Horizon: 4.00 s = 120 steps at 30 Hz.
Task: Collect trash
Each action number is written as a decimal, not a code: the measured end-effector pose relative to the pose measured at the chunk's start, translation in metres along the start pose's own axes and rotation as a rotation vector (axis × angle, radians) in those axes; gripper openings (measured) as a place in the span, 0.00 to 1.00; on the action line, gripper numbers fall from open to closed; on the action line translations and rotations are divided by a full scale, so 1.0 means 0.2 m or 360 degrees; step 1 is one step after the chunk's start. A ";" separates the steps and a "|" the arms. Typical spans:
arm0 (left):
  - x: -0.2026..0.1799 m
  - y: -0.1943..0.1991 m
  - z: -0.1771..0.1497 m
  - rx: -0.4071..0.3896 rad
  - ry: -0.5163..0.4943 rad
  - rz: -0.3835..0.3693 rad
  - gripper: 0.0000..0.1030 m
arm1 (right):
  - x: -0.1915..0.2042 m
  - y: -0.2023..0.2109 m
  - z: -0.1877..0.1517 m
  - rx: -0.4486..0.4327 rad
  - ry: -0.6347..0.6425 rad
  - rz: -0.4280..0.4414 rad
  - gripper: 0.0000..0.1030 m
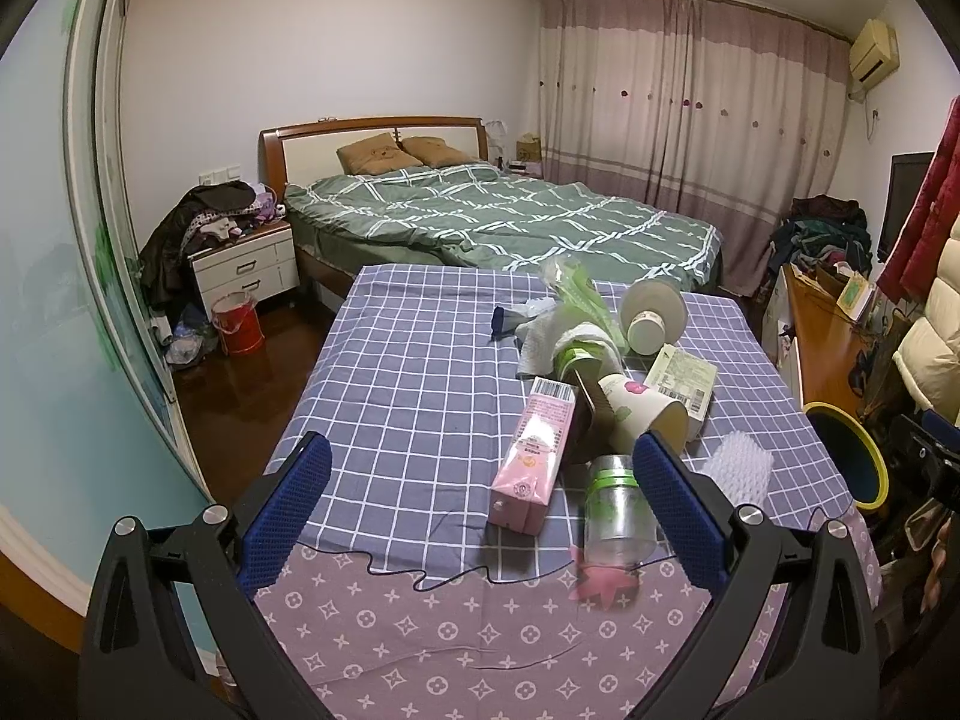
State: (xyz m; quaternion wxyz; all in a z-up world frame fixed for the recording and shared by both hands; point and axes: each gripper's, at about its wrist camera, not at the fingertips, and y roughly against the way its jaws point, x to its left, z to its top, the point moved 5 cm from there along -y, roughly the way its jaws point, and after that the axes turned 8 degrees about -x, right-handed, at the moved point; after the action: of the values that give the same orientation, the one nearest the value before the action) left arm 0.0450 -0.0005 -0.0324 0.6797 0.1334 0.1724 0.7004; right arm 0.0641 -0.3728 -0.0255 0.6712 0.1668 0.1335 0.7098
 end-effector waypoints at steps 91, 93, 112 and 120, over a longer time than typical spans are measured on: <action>0.18 -0.56 0.03 0.0118 0.0035 0.0029 0.96 | 1.01 -1.28 0.38 0.0377 0.0447 0.0557 0.85; 0.18 -0.59 0.03 0.0127 0.0034 0.0016 0.96 | 1.04 -1.37 0.37 0.0430 0.0459 0.0544 0.76; 0.08 -0.58 0.03 0.0127 -0.0001 -0.0077 0.96 | 0.93 -1.09 0.63 0.0269 0.0149 0.0768 0.19; -0.04 -0.51 0.03 0.0104 -0.0044 -0.0140 0.96 | 0.43 -0.80 0.65 0.0150 -0.0029 0.0671 0.19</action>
State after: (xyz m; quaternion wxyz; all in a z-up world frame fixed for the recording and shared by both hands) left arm 0.1398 -0.0056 -0.0686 0.7073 0.1576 0.1913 0.6620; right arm 0.2591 -0.2811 0.0318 0.5005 0.2287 0.1227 0.8259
